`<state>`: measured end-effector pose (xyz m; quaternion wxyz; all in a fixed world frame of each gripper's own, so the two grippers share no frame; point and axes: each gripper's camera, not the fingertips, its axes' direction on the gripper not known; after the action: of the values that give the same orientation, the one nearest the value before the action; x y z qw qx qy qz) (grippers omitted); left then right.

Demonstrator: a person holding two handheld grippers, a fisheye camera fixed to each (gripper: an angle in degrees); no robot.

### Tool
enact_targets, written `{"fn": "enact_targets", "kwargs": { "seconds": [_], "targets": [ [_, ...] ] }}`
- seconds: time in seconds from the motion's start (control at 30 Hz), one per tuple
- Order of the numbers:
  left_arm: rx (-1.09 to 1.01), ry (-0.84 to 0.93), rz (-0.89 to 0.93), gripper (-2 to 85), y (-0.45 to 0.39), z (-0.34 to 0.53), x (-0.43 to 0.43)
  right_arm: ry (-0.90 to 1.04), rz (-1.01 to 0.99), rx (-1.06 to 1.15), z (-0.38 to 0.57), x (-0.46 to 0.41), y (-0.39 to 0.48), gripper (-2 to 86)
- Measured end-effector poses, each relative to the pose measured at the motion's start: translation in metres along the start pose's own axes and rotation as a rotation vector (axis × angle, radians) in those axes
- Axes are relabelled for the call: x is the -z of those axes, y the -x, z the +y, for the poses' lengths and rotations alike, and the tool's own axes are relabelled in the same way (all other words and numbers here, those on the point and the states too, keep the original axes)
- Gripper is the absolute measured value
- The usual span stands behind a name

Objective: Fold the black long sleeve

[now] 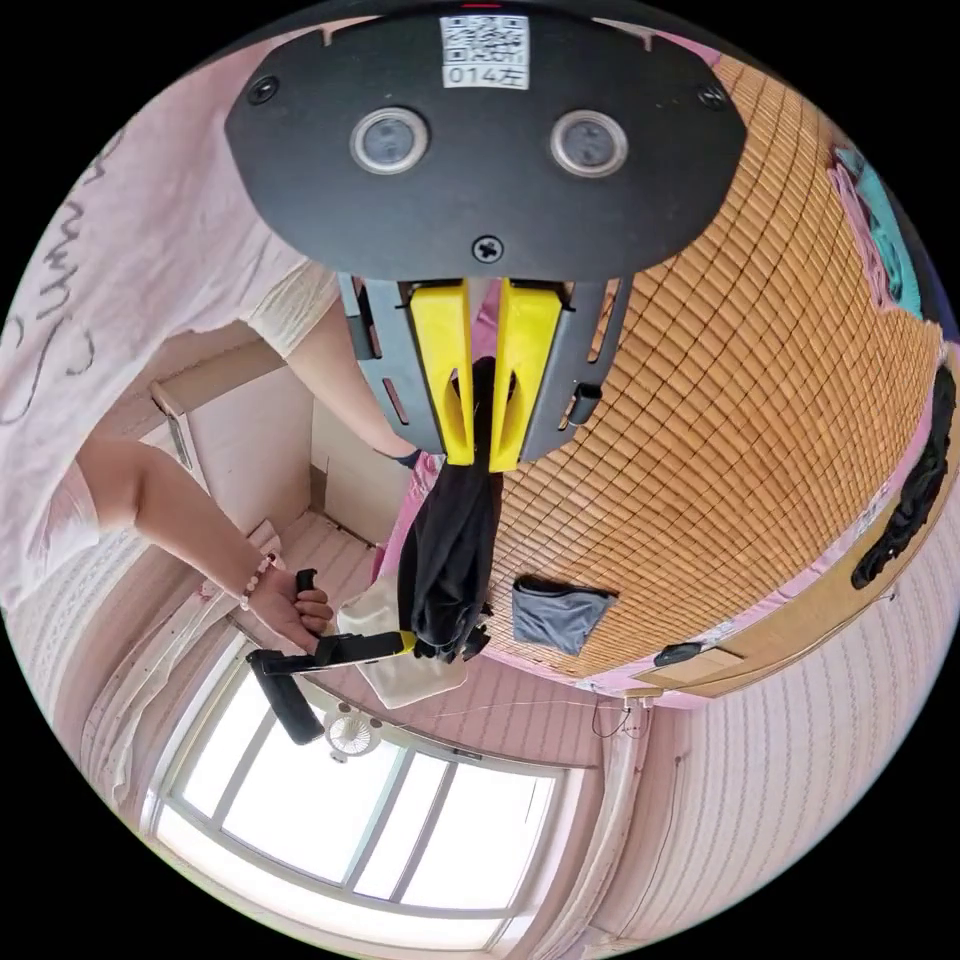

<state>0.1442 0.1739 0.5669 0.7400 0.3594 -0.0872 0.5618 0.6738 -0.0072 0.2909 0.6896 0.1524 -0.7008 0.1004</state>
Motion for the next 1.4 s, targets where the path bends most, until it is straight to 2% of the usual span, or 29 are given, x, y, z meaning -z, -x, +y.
{"fn": "enact_targets", "kwargs": {
  "seconds": [0.13,0.2,0.23,0.33,0.37,0.47,0.6,0.73,0.87,0.93,1.0,1.07,1.2,1.27,1.4],
  "targets": [
    [0.039,-0.072,0.094,2.9,0.053,-0.126,-0.054,0.081,0.198,0.014,-0.105,0.035,-0.078,2.1],
    [0.127,-0.115,0.070,4.7,0.104,-0.207,-0.101,0.150,0.281,-0.056,-0.163,0.024,-0.128,3.3],
    [0.160,-0.117,0.047,5.0,0.118,-0.224,-0.114,0.197,0.362,-0.137,-0.193,0.009,-0.162,7.4],
    [0.337,0.001,0.017,5.5,0.191,-0.263,-0.168,0.302,0.429,-0.348,-0.221,-0.031,-0.218,16.7],
    [0.340,0.065,0.053,5.4,0.211,-0.258,-0.178,0.264,0.395,-0.364,-0.215,-0.038,-0.222,17.0],
    [0.225,0.139,-0.007,5.4,0.223,-0.208,-0.160,0.121,0.341,-0.295,-0.169,-0.043,-0.198,15.9],
    [0.071,0.172,-0.115,5.5,0.191,-0.077,-0.074,0.108,0.231,-0.149,-0.068,-0.057,-0.122,16.3],
    [0.081,0.106,-0.258,5.0,0.138,0.042,0.033,0.194,0.104,-0.199,0.066,-0.080,-0.033,15.6],
    [0.139,0.103,-0.540,5.4,0.076,0.137,0.142,0.192,0.019,-0.251,0.135,-0.084,0.064,12.2],
    [0.190,0.073,-0.659,6.2,0.060,0.163,0.183,0.147,0.021,-0.182,0.132,-0.084,0.109,9.0],
    [0.306,-0.069,-0.746,6.5,0.049,0.200,0.243,0.130,0.023,-0.023,0.114,-0.087,0.157,7.9],
    [0.425,-0.191,-0.753,6.5,0.050,0.232,0.288,0.141,0.014,0.196,0.077,-0.095,0.221,8.7],
    [0.618,-0.379,-0.787,6.4,0.052,0.314,0.370,0.093,-0.099,0.449,0.023,-0.105,0.316,12.2],
    [0.688,-0.400,-0.818,6.5,0.056,0.348,0.396,0.158,-0.172,0.603,-0.007,-0.124,0.382,13.7],
    [0.861,-0.484,-0.855,7.1,0.074,0.420,0.453,0.252,-0.142,0.801,-0.034,-0.160,0.480,13.2]
  ]
}}
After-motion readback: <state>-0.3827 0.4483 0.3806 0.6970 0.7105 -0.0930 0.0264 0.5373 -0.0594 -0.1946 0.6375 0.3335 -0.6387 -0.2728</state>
